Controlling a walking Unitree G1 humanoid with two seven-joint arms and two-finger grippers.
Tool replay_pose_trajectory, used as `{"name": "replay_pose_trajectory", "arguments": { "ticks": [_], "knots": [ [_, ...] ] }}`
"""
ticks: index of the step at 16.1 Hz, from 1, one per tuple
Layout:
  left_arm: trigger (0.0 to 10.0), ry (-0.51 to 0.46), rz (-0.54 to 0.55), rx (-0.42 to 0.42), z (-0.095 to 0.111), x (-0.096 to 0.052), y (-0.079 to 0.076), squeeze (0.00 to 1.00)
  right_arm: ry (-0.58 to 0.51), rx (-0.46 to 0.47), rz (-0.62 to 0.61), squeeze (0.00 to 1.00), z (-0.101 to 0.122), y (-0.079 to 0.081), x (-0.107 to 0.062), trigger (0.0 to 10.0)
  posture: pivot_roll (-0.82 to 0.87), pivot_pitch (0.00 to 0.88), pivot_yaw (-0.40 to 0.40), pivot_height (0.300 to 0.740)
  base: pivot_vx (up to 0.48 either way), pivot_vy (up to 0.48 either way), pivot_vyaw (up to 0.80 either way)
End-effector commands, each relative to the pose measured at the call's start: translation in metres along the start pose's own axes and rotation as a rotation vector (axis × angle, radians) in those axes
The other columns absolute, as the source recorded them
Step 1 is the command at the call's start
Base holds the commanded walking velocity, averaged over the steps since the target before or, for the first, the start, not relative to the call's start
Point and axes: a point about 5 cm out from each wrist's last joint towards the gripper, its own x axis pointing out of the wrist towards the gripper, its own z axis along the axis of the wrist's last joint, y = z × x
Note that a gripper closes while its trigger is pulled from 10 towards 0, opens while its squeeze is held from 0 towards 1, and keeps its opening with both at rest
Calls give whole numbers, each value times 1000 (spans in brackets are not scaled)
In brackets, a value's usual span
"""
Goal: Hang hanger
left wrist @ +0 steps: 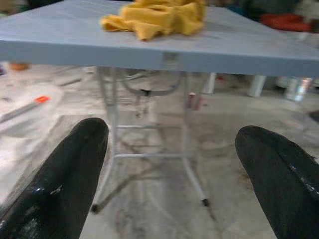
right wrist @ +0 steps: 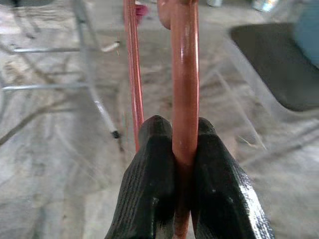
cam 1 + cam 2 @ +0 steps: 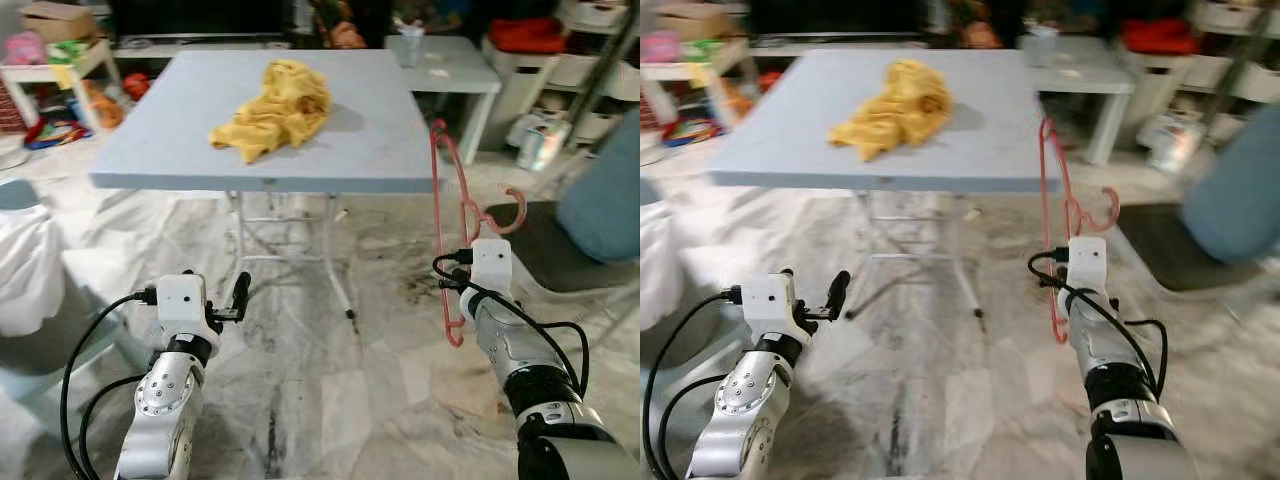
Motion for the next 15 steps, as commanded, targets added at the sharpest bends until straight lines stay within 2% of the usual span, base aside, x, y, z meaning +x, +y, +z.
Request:
{"name": "replay_pose_trajectory", "arguments": {
  "ticks": [1, 8, 15],
  "knots": [
    [10000, 1, 4, -2, 3, 2, 3, 0, -31, 11, 2, 0, 10, 2, 0, 10000, -23, 0, -26, 740, 0, 311, -800],
    [10000, 12, -17, -20, 5, 5, 2, 0, -24, 34, 9, 0, 13, 3, -1, 10000, -27, 0, -25, 740, 0, 395, -64],
    [10000, 13, -25, -29, 6, 7, 1, 0, -21, 44, 8, 0, 16, 4, -1, 10000, -31, 0, -23, 740, 0, 480, 0]
  ]
}}
